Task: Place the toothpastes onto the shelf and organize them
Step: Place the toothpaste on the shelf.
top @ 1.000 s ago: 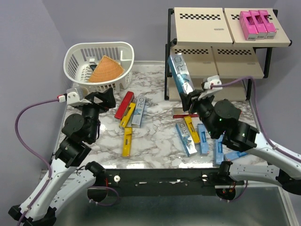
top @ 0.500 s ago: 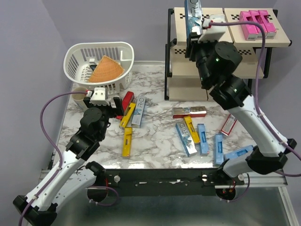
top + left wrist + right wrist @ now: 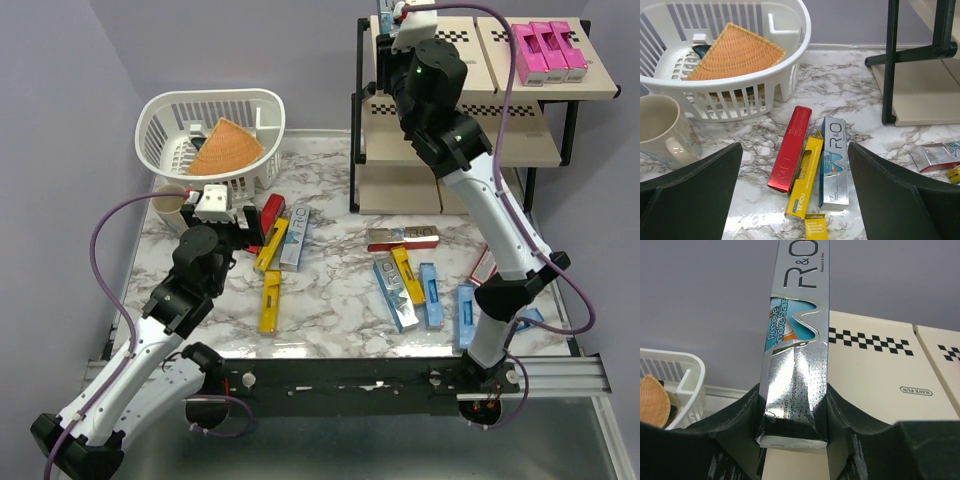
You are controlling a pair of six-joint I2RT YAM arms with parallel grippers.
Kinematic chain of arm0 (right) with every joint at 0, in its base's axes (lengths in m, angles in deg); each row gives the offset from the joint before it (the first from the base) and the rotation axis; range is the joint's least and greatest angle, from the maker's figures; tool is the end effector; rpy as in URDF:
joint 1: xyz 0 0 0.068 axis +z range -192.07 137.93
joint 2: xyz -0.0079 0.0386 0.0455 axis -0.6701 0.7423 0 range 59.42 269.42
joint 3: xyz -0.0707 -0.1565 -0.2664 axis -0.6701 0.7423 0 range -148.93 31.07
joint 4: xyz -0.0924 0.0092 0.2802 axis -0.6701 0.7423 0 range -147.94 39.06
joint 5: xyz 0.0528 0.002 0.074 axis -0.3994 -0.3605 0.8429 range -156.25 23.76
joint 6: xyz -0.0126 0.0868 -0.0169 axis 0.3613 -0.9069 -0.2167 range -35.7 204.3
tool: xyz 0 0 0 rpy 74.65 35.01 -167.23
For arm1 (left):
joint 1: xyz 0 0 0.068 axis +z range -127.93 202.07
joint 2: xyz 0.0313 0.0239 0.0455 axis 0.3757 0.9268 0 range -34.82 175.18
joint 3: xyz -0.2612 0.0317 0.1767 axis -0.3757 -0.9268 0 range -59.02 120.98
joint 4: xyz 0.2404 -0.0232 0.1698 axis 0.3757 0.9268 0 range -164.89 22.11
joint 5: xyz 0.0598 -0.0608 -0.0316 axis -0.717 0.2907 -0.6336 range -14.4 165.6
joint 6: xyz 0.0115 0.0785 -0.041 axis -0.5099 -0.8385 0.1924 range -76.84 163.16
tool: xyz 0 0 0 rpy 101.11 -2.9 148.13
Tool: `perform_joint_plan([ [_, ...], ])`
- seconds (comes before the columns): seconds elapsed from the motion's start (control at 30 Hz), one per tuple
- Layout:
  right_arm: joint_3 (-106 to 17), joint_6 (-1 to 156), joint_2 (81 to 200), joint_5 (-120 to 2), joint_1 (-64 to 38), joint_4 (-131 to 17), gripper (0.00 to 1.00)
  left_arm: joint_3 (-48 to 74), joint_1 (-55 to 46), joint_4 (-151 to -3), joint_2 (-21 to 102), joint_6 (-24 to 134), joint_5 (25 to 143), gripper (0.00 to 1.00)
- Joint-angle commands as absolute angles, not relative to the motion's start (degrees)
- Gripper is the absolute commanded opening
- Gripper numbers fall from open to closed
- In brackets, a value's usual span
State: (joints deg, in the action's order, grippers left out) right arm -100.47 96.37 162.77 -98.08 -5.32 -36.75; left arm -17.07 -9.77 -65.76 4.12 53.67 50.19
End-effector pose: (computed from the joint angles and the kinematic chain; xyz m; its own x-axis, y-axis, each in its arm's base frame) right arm 0.3865 0.2362 0.6174 0.1142 -0.1365 -0.9840 -0.0666 0.9872 -0.1447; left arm 0.1894 -0.0773 0.3671 -0.1098 -0.1256 -0.9860 0.0956 0.9860 -0.1363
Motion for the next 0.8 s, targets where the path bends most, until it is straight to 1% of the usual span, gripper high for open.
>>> perform_joint_plan([
  [0.0,-103.05,94.67,164.97,-94.55,-6.83,-36.85,0.41,-17.63,-9.22,-66.89,3.94,53.54,52.49,0.99],
  [0.4,-103.22,86.5,167.44,-93.06,-11.13,-34.39,0.42,-17.45,-8.7,-66.63,4.82,53.8,53.54,0.99],
  [0.47,-103.31,85.97,167.61,-92.44,-11.75,-34.39,0.45,-17.45,-8.7,-66.63,4.91,53.89,53.63,0.99],
  [0.5,-103.4,85.88,167.87,-92.09,-11.84,-34.39,0.5,-17.45,-8.61,-66.63,4.82,53.8,53.63,0.99],
  [0.53,-103.4,85.71,167.96,-91.82,-11.93,-34.39,0.51,-17.54,-8.52,-66.54,4.91,53.89,53.54,0.99],
  [0.77,-102.7,84.47,168.32,-90.42,-12.63,-34.3,0.56,-17.45,-8.17,-66.54,5.17,53.89,54.16,0.99],
])
